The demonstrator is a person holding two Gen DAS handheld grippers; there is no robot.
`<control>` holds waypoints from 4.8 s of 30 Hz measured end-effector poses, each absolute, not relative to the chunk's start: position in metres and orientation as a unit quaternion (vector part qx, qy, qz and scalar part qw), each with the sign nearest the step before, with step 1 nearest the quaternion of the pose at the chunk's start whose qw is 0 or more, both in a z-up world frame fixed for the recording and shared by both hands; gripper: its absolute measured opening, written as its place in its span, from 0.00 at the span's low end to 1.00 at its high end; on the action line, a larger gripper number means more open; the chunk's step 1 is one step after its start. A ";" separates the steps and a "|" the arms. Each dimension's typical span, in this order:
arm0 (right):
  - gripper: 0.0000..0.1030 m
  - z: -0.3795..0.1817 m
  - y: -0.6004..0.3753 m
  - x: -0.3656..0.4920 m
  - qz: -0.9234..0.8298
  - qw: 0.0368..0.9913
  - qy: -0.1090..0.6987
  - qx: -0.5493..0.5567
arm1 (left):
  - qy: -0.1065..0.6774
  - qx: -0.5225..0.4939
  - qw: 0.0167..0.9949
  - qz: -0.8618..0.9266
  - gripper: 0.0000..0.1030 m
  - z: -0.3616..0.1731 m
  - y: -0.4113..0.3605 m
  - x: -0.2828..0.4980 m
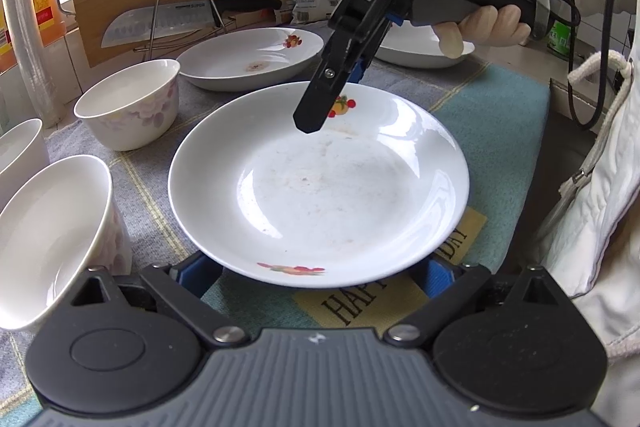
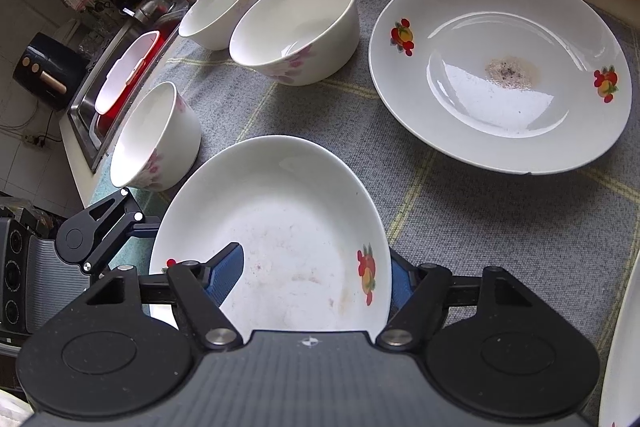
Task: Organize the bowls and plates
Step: 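Carry the held plate with the right tool toward another floral plate, then lower the held plate with the right tool onto the other floral plate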
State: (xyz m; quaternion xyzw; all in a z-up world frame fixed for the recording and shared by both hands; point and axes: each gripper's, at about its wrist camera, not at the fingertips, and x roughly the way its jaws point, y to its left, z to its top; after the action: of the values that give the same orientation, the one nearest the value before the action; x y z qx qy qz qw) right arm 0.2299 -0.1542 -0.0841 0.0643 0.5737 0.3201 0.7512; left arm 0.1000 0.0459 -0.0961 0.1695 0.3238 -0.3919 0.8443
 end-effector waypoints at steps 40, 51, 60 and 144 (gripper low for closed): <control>0.76 -0.059 -0.174 0.216 0.318 0.773 0.546 0.062 | 0.330 0.188 0.832 -0.405 0.95 -0.071 0.028 0.110; 0.76 -0.047 -0.213 0.210 0.295 0.792 0.528 0.077 | 0.319 0.207 0.820 -0.427 0.95 -0.062 0.000 0.125; 0.77 -0.043 -0.257 0.204 0.260 0.811 0.516 0.097 | 0.308 0.220 0.805 -0.456 0.95 -0.060 -0.032 0.143; 0.80 -0.067 -0.422 0.209 0.100 0.852 0.489 0.158 | 0.351 0.270 0.677 -0.587 0.96 -0.065 -0.206 0.221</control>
State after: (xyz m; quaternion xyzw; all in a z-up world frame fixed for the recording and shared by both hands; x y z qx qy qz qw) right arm 0.2092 -0.4223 -0.0666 0.1581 0.4891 0.1005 0.8519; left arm 0.2205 -0.2059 -0.0651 0.2704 0.3514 -0.5869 0.6774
